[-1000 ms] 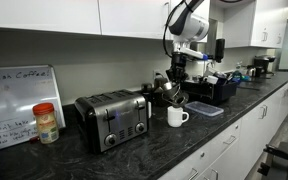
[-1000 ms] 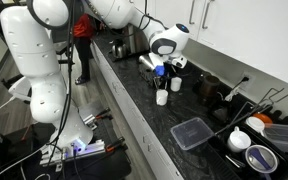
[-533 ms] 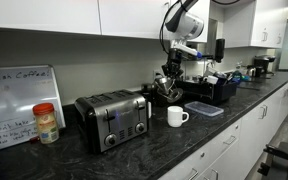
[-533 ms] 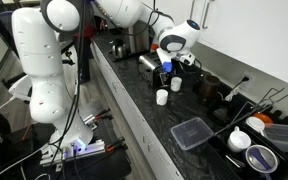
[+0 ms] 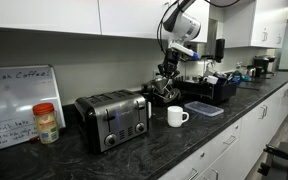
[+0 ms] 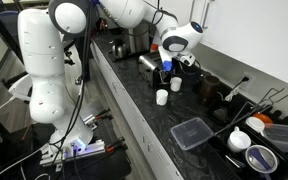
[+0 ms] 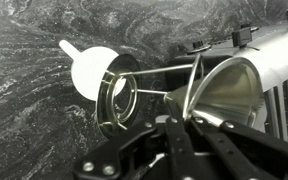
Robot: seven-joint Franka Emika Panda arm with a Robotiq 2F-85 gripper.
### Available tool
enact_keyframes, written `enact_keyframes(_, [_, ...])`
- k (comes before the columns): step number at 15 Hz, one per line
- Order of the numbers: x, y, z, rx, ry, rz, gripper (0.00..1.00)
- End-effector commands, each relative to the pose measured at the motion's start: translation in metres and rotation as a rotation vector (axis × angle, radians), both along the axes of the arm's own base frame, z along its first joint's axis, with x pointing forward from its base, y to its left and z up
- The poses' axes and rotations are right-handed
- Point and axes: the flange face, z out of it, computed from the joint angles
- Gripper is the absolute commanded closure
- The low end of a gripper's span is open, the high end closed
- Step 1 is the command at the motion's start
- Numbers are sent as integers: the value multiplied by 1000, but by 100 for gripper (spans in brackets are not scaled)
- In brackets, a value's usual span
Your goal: Pick the funnel and put it on top of the cup on the counter
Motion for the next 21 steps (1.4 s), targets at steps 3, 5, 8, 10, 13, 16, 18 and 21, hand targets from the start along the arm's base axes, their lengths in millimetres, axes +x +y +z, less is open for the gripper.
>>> enact_keyframes(3, [1,9,-11,43,41,-29,99])
enact_keyframes(5, [-1,8,-15,43,48,-41,99])
enact_keyframes(8, [-8,6,-18,44,53,-58,99])
enact_keyframes(10, [-14,5,-20,46,58,-67,99])
enact_keyframes(13, [-22,5,-26,57,67,-77,99])
enact_keyframes(16, [-30,5,-32,69,72,-86,99])
enact_keyframes(18, [-33,5,-38,76,64,-90,99])
enact_keyframes(21, [-37,4,-47,83,50,-93,99])
